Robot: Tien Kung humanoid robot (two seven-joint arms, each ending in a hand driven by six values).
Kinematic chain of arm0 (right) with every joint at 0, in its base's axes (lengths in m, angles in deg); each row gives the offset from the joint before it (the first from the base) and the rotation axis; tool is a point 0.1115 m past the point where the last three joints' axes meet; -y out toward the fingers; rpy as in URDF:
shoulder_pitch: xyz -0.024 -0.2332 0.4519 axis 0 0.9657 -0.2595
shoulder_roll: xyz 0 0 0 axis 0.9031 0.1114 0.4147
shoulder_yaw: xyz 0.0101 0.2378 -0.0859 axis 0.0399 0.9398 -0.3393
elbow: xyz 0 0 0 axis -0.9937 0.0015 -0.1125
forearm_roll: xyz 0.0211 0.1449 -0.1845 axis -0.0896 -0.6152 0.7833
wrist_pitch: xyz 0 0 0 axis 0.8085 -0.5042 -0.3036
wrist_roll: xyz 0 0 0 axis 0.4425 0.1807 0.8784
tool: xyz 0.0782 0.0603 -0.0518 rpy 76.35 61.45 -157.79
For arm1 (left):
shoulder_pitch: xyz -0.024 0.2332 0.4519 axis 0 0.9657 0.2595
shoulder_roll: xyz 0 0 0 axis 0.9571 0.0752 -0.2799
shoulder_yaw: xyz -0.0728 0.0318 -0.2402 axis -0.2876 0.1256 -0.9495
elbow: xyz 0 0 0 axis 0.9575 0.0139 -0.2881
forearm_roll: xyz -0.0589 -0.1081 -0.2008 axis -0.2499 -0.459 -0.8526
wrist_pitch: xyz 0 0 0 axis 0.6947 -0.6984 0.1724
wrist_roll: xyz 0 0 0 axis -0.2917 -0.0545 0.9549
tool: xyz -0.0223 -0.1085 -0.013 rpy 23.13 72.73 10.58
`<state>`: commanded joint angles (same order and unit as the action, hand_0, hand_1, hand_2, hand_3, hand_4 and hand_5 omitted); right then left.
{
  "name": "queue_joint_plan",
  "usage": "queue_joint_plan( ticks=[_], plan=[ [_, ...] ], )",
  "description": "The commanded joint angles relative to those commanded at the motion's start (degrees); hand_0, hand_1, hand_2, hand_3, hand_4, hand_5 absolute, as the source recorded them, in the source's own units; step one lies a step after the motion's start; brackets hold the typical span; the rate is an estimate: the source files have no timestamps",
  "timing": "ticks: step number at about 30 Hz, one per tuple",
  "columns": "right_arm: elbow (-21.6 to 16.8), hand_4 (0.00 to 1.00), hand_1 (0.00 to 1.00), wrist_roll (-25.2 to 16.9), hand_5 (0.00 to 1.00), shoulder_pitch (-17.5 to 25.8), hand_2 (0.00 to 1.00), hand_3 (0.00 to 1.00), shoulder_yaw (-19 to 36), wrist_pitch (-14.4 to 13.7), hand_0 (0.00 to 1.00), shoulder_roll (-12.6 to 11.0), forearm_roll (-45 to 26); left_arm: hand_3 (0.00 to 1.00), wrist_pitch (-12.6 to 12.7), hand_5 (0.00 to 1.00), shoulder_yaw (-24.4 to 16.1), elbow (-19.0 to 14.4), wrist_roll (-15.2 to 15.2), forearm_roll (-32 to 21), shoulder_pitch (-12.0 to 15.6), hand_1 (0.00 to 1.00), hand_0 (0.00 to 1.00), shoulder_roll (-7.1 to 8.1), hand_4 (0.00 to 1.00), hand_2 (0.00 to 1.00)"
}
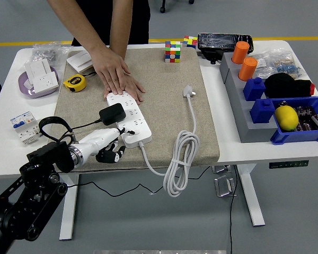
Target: Pick up the plug,place it near the board,insert it into the board,press the button
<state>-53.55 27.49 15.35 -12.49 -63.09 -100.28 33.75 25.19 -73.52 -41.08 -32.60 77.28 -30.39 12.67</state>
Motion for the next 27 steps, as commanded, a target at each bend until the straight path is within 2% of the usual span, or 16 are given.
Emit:
queue_joint_plan(
  ticks=[20, 27],
  plan=[
    [0.0, 0.998, 0.775, 0.0, 0.998, -0.2, 0.747, 0.753, 0.1, 0.0, 0.820, 0.0, 0.1, 0.884, 1.2, 0.002, 1.2, -0.6, 0.4, 0.0, -1.3, 0.002, 0.108, -0.72, 0.354, 0.098],
    [0.0, 0.998, 0.776, 0.0, 0.998, 0.0, 0.746, 0.753, -0.3, 0.0, 0.820, -0.1, -0.1, 0.884, 1.6, 0.002, 1.1, 1.3, 0.7, 0.0, -1.6, 0.002, 0.108, -0.90, 0.357, 0.098]
  ],
)
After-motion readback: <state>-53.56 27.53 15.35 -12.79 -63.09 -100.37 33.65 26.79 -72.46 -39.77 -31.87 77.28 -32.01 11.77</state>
